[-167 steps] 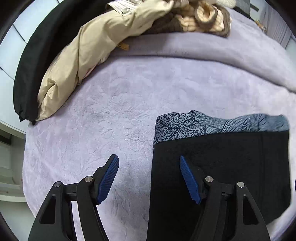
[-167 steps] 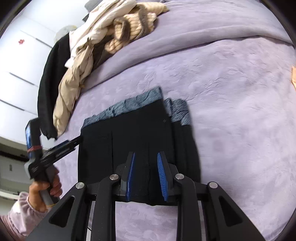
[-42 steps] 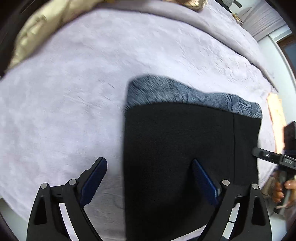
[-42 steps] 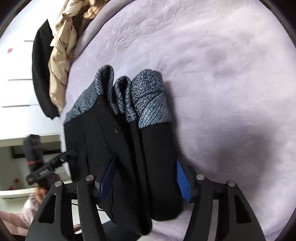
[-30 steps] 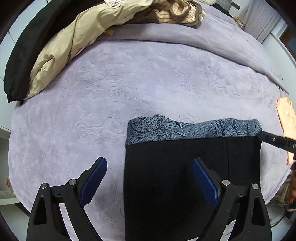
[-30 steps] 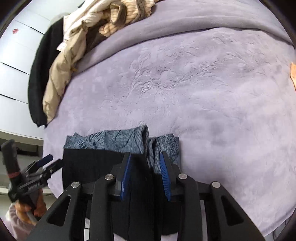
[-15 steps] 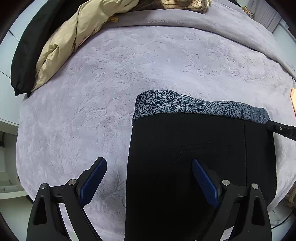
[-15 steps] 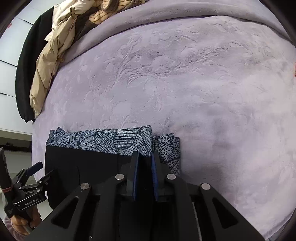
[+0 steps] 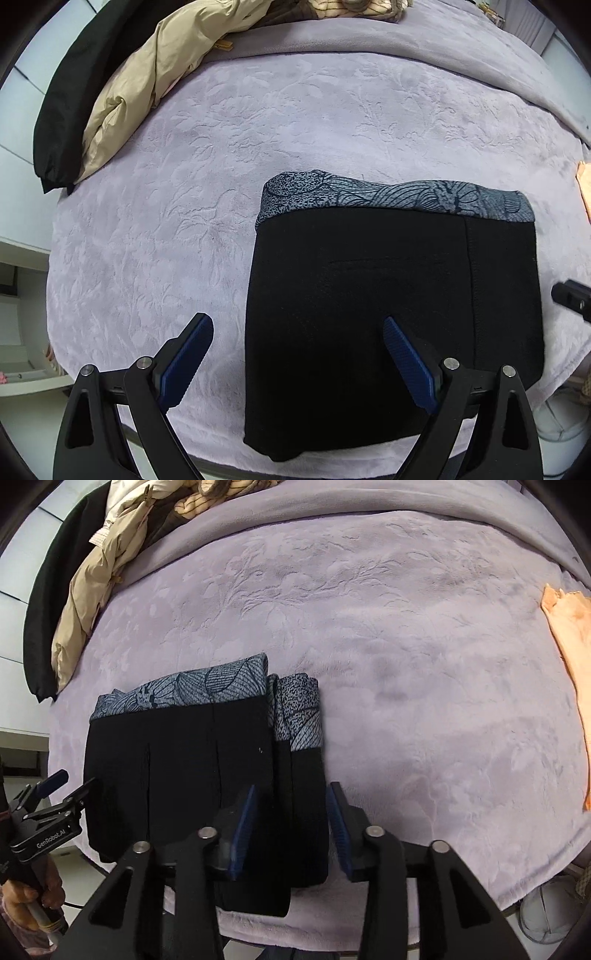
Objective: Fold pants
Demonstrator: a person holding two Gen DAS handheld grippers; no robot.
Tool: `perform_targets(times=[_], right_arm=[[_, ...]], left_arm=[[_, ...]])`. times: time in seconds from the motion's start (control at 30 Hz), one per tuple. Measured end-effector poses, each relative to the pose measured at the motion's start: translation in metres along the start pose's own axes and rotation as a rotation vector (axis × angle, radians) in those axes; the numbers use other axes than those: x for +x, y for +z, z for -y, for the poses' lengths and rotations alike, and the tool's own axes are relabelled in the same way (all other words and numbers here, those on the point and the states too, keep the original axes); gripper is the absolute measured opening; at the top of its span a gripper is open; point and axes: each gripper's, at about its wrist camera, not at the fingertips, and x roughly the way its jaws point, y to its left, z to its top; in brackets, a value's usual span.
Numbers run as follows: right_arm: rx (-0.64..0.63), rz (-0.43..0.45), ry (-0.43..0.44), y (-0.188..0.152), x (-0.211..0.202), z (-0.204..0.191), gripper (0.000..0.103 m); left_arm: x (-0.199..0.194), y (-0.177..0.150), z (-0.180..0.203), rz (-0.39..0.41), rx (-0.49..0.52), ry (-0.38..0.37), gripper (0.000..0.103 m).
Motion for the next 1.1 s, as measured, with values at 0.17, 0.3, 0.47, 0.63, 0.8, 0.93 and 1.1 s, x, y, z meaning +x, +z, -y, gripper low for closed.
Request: perform_targets(times=[0.17,0.3,0.47,0.63,0.8,0.93,1.1], right_arm=[[-0.025,-0.016,0.027,-0.012,-0.011,-0.007,0.080],[-0.073,-0.027,0.048,-0.019,-0.014,-0.010,0.086],[-0.136,-0.011,0.019,-0.025,-0.020,-0.015,0.102],[-0.129,0.031,0.015,-0.034,-0.031,-0.022,0.103],[-0.079,0.028,-0.019,-0.047,-0.028,-0.032,0.103],[-0.058,0.050,-0.060,-0.062,-0.029,-0.043,0.103],[-0.018,0.072,-0.093,-0.079,-0.033,-0.056,0.103]], left_arm=[[-0.019,-0.010,0.008,0.012,-0.077,-0.020,0.097],[-0.028,-0.026,0.021,0.006,-0.123,-0.022,0.103],[-0.034,-0.044,0.034,-0.011,-0.136,0.000,0.103],[-0.044,-0.052,0.033,-0.006,-0.106,0.022,0.103],[-0.046,-0.060,0.023,0.014,-0.063,0.012,0.103],[-0.045,-0.073,0.012,0.026,-0.033,0.015,0.103],[-0.050,-0.082,-0.005,0.050,-0.017,0.004,0.103]])
